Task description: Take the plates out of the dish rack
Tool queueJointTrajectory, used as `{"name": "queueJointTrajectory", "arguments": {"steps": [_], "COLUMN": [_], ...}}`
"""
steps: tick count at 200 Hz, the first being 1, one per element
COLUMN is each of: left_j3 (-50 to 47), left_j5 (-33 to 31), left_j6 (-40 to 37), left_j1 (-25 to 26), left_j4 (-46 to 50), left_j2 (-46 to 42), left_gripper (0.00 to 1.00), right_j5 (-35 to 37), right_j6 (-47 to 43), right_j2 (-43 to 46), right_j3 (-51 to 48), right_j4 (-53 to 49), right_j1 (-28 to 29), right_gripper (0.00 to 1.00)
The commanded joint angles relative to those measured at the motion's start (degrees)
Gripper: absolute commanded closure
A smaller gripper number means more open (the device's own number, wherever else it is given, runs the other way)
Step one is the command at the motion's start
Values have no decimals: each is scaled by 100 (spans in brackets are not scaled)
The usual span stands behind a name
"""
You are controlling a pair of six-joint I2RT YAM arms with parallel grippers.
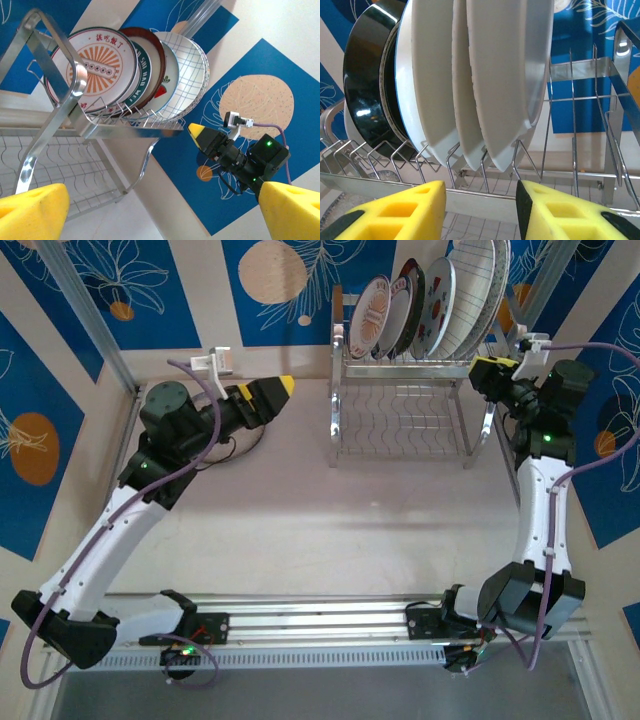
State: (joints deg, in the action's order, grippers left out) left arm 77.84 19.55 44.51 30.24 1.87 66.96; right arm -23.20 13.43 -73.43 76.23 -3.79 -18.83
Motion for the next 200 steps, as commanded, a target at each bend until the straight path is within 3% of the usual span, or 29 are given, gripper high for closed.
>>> {"name": "queueJointTrajectory", "arguments": {"steps": [1,69,142,200], "left_j3": [11,-33,38,47], "left_j5": [216,198,86,44], "left_j6": [-35,154,266,313], "left_j1": [35,34,34,35], "left_j4": [-311,-425,-372,-284], "left_j2": [-43,68,131,114], "left_gripper": [3,3,3,3], "right_j5": [-317,-597,-1021,-1196], "right_j6": [-312,-751,-641,-741], "right_j2": [-31,-240,-500,-602], "right_j3": [50,-32,-92,-175], "right_j4": [686,886,1427,1672], "right_j1": [-11,-41,-196,-173], "right_gripper": [56,60,65,61]}}
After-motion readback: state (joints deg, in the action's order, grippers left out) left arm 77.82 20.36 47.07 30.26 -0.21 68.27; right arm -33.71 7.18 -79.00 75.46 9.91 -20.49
